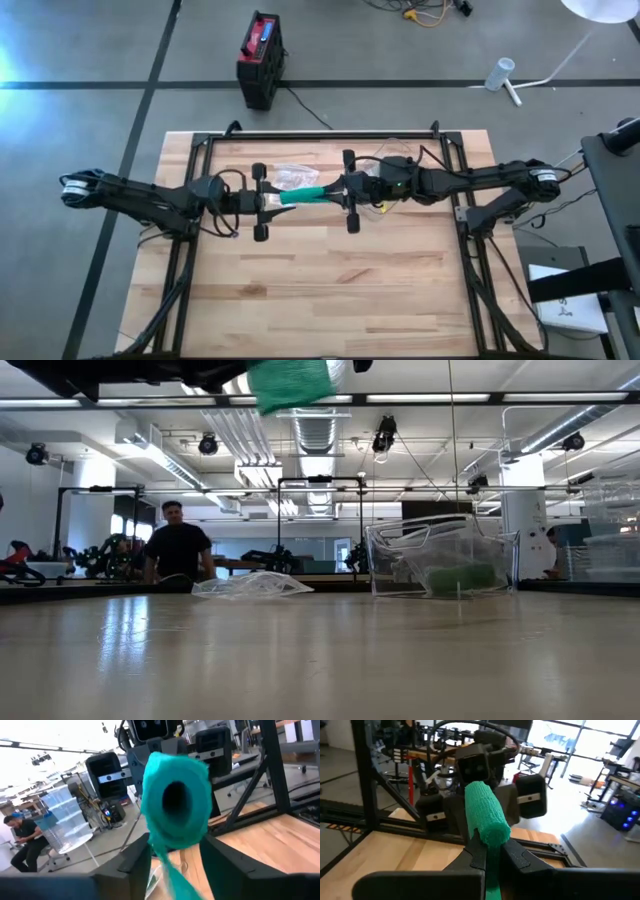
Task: Roll bandage
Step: Roll the dark green bandage
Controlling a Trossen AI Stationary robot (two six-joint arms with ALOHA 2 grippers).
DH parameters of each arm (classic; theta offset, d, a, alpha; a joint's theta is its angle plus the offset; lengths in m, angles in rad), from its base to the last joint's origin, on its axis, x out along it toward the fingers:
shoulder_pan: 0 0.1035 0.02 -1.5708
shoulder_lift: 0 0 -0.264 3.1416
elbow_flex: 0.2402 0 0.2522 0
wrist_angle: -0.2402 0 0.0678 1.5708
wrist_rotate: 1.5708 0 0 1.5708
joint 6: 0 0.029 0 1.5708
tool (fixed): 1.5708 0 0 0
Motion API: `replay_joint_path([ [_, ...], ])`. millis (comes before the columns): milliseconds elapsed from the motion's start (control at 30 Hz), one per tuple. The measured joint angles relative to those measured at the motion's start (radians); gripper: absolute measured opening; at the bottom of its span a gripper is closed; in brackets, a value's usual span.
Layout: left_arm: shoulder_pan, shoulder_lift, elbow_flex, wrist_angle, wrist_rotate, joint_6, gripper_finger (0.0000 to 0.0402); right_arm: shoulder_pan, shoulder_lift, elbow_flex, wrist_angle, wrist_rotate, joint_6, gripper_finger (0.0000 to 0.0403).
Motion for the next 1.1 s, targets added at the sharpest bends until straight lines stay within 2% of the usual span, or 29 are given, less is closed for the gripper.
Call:
replay_joint_path([
  [100, 0.000, 0.000, 0.000, 0.034, 0.000, -0.013, 0.0173, 0.000, 0.001, 0.001, 0.014, -0.007, -0.001, 0.0008],
  [200, 0.000, 0.007, 0.000, 0.050, 0.000, -0.025, 0.0170, 0.000, 0.002, 0.001, 0.010, -0.007, -0.001, 0.0008],
  [300, 0.000, 0.015, 0.000, 0.055, 0.000, -0.031, 0.0123, 0.000, 0.002, 0.001, 0.010, -0.008, -0.001, 0.0008],
  [400, 0.000, 0.017, 0.000, 0.065, 0.001, -0.038, 0.0037, 0.000, 0.002, 0.001, 0.007, -0.043, -0.001, 0.0008],
  [467, 0.000, 0.017, 0.000, 0.068, 0.001, -0.052, 0.0013, 0.000, 0.002, 0.001, 0.008, -0.075, -0.001, 0.0008],
  [600, 0.000, 0.022, 0.000, 0.073, 0.001, -0.053, 0.0003, 0.001, 0.002, 0.001, 0.009, -0.091, -0.006, 0.0008],
  [767, 0.003, 0.030, 0.000, 0.078, -0.035, -0.053, 0.0001, 0.000, 0.002, 0.008, 0.006, -0.188, 0.001, 0.0008],
  [900, 0.005, 0.020, 0.001, 0.075, -0.045, -0.052, 0.0000, -0.001, 0.002, 0.008, -0.028, -0.204, 0.032, 0.0008],
  [1100, 0.006, -0.013, 0.017, 0.077, -0.074, 0.060, 0.0000, -0.008, 0.003, 0.008, -0.094, -0.204, 0.081, 0.0008],
])
